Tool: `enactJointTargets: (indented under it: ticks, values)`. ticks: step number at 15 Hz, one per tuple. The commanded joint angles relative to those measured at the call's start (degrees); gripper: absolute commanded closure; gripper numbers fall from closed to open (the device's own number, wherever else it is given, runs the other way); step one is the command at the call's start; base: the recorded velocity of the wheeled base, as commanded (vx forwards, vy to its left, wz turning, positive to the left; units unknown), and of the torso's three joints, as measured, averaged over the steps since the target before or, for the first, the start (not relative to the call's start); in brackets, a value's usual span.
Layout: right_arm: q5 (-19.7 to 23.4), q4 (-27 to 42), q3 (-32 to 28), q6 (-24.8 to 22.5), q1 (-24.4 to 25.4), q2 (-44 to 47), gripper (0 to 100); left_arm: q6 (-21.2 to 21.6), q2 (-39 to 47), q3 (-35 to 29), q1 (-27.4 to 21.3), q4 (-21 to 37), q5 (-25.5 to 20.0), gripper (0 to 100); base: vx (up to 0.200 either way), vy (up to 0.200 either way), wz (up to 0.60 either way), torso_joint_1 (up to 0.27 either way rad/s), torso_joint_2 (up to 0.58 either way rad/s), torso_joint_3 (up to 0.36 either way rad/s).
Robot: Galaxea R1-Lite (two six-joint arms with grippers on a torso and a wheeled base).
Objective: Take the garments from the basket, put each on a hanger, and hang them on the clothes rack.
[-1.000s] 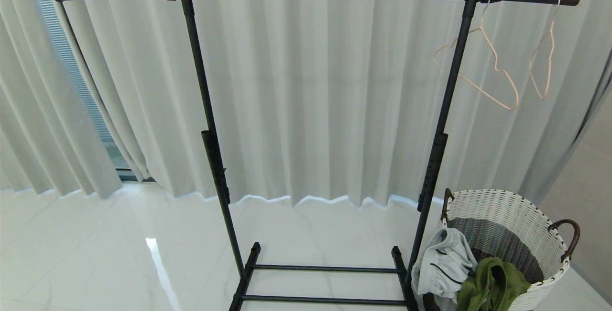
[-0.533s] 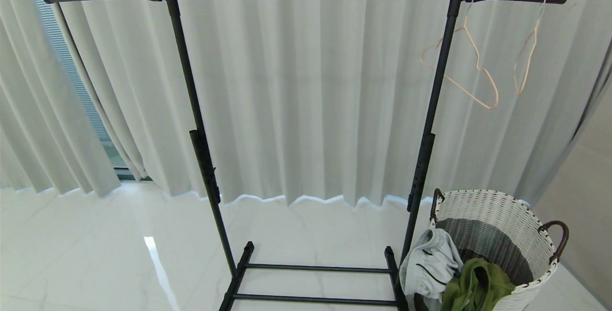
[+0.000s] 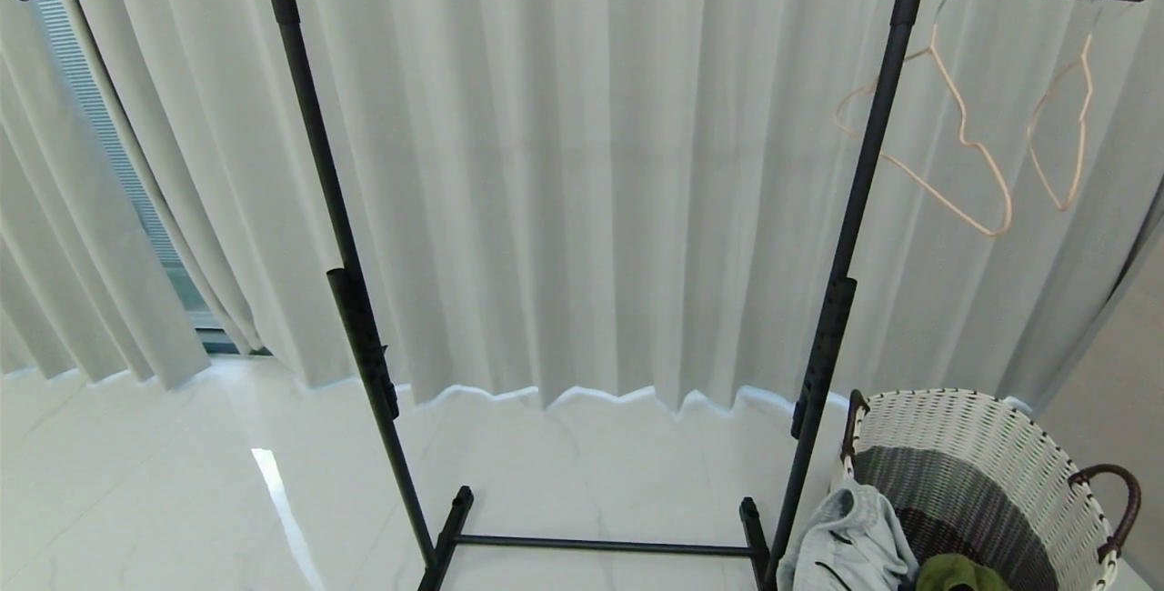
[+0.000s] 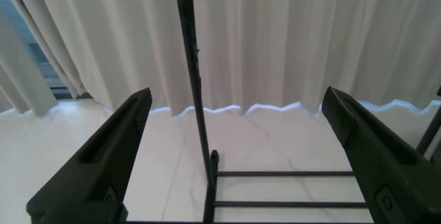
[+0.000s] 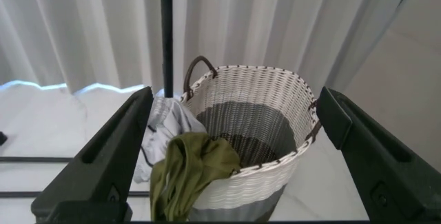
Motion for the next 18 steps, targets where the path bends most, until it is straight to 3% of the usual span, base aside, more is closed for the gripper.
enactJointTargets:
  ticks: [1,5,6,10,11,12,13,15,18]
  values:
    - [0.0,0.0,0.0,-0.1,0.0,0.0,0,-0.2,0.1,0.0,0.0,0.0,0.0,0,0.000,0.000,0.00,0.000,0.00,0.000]
    - [1.4,-0.5,0.0,-3.4,0.0,0.0,0,-1.0,0.1,0.0,0.0,0.0,0.2,0,0.000,0.000,0.00,0.000,0.00,0.000]
    - [4.2,-1.4,0.0,-5.5,0.0,0.0,0,-0.4,0.1,0.0,0.0,0.0,0.1,0,0.000,0.000,0.00,0.000,0.00,0.000]
    - [5.7,-1.9,-2.4,-5.3,0.2,0.9,0,-1.3,0.0,0.0,0.0,0.0,0.2,0,0.000,0.000,0.00,0.000,0.00,0.000]
    - [7.5,-1.4,-9.8,-3.0,1.9,8.0,0,-1.4,0.0,0.0,0.0,0.0,0.2,0,0.000,0.000,0.00,0.000,0.00,0.000]
    - [7.5,-1.5,-13.0,-1.9,2.2,13.9,0,-1.2,0.0,0.0,0.0,0.0,0.2,0,0.000,0.000,0.00,0.000,0.00,0.000]
    - [7.5,-0.2,-14.1,-3.1,2.3,18.5,0,-1.2,0.0,0.0,0.0,0.0,0.2,0,0.000,0.000,0.00,0.000,0.00,0.000]
    - [7.6,2.2,-14.9,-11.3,2.4,32.0,0,-1.2,0.0,0.0,0.0,0.0,0.2,0,0.000,0.000,0.00,0.000,0.00,0.000]
    - [6.8,-1.7,-14.3,-12.8,5.6,52.8,0,-1.4,0.1,0.0,0.0,0.0,0.2,0,0.000,0.000,0.00,0.000,0.00,0.000]
